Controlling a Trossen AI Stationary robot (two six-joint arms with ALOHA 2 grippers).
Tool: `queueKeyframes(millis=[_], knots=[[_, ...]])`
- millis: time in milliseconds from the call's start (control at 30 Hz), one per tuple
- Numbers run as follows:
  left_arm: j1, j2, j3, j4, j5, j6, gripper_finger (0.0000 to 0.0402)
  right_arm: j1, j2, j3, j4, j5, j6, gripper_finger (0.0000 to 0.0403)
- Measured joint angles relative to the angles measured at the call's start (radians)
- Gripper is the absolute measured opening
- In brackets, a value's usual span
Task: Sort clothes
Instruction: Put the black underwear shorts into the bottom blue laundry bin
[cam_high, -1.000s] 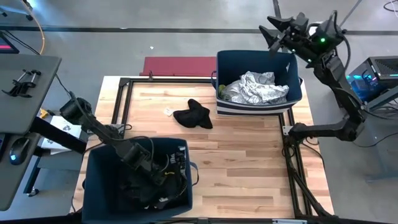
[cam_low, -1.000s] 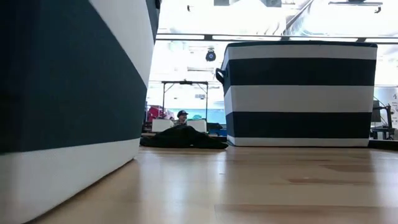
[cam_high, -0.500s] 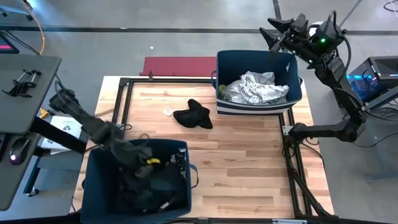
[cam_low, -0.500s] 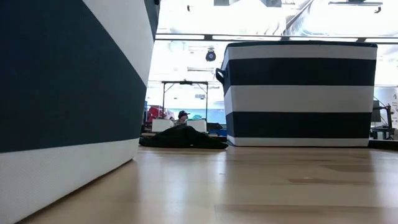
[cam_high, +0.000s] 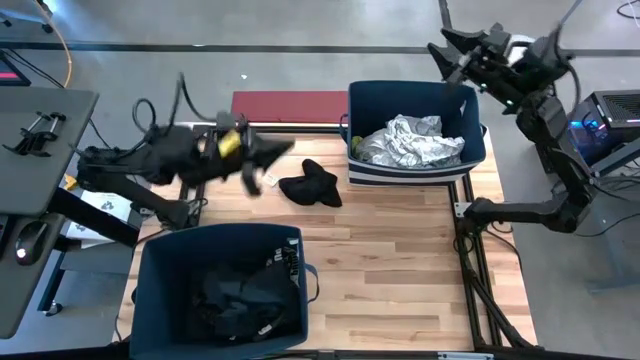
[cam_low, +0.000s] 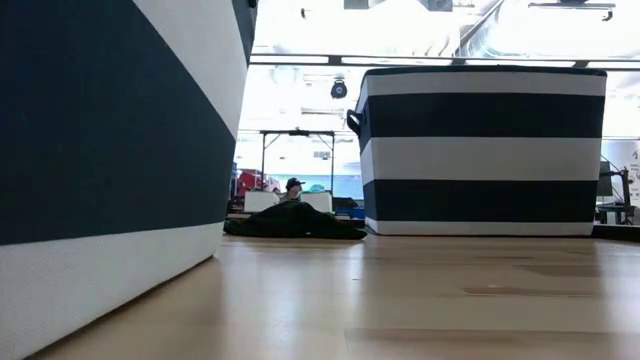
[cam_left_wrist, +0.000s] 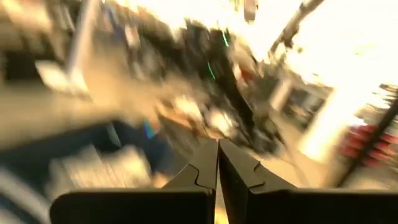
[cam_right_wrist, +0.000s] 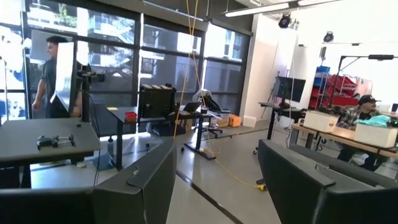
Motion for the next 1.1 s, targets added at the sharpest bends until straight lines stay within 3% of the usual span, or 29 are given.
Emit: queueKeyframes(millis=[133,333,500,667,867,1100], knots=[[0.161,0.058,0.039,0.045,-0.003,0.164,0.0004,0.0,-0.062,0.0,-0.053,0.0,-0.018,0.0216],[0.364,0.154,0.067,-0.402,0.077,0.024,0.0006,0.0,-0.174,0.0,-0.203,0.032,-0.055,0.0216],[0.411,0.302,0.067,-0.665,0.259,0.092,0.0039,0.0,-0.241,0.0,-0.317,0.065,-0.048,0.0216],[0.425,0.479,0.067,-0.691,0.351,0.149,0.0106,0.0,-0.254,0.0,-0.397,0.042,-0.053,0.0216],[0.444,0.688,0.067,-0.712,0.447,0.024,0.0179,0.0,-0.253,0.0,-0.488,0.04,-0.106,0.0216],[0.448,0.865,0.07,-0.697,0.448,-0.109,0.0205,0.0,-0.261,0.0,-0.499,0.039,-0.128,0.0216]])
